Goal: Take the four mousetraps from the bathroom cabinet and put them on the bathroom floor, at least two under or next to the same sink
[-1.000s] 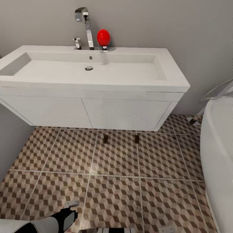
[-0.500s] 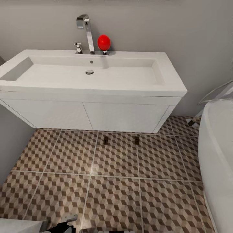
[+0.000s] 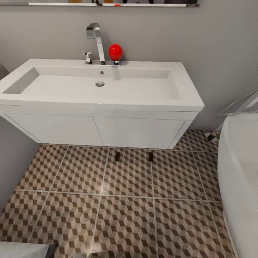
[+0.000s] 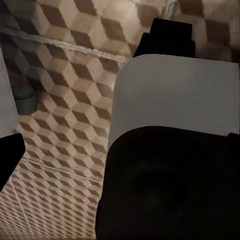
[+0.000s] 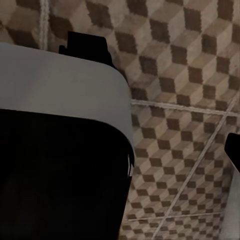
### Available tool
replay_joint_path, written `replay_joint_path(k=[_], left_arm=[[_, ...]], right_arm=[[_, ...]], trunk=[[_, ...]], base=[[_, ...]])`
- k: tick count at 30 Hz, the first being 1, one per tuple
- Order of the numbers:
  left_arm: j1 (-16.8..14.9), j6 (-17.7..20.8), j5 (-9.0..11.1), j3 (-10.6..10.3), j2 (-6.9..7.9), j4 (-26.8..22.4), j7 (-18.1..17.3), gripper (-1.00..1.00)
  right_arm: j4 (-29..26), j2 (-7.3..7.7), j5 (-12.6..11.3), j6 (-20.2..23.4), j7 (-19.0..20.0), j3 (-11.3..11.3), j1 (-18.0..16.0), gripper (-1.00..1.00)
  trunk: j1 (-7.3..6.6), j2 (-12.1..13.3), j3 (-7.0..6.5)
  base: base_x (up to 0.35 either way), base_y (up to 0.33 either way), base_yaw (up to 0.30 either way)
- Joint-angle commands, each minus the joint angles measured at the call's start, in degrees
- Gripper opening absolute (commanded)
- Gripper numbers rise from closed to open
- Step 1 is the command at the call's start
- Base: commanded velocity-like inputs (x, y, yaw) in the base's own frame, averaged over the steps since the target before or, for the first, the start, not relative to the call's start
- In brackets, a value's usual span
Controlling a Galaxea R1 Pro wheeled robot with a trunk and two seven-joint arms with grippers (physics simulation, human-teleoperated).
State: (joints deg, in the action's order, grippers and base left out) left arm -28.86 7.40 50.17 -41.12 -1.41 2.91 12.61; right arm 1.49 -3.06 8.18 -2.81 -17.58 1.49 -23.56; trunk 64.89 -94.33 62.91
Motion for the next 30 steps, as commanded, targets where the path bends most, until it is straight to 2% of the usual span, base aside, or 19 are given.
replay_joint_path(k=[1, 6, 15, 30], left_arm=[[0.3, 0.0, 0.0, 0.0, -0.04, 0.0, -0.3, 1.0], [1.7, 0.0, -0.1, 0.0, -0.3, 0.0, -1.9, 1.0], [3.1, 0.0, 0.0, 0.0, -1.41, 0.0, -2.6, 1.0], [5.0, 0.1, 0.0, 0.0, -1.53, 0.0, -2.7, 1.0]], right_arm=[[0.0, 0.0, 0.0, 0.0, 0.0, 0.0, 0.1, 1.0], [0.0, -0.04, -0.1, 0.0, 0.0, 0.0, 0.4, 1.0], [0.3, -0.18, -0.1, 0.1, 0.0, 0.0, 2.4, 1.0], [1.1, -0.16, -0.1, 0.1, 0.1, 0.0, 4.7, 1.0]], trunk=[[-0.23, 0.4, -0.19], [-1.32, 2.4, -1.09], [-3.3, 6.0, -2.7], [-6.6, 12.0, -5.39]], base=[[0.0, 0.0, 0.0], [0.0, 0.0, 0.0], [0.0, 0.0, 0.0], [0.0, 0.0, 0.0]])
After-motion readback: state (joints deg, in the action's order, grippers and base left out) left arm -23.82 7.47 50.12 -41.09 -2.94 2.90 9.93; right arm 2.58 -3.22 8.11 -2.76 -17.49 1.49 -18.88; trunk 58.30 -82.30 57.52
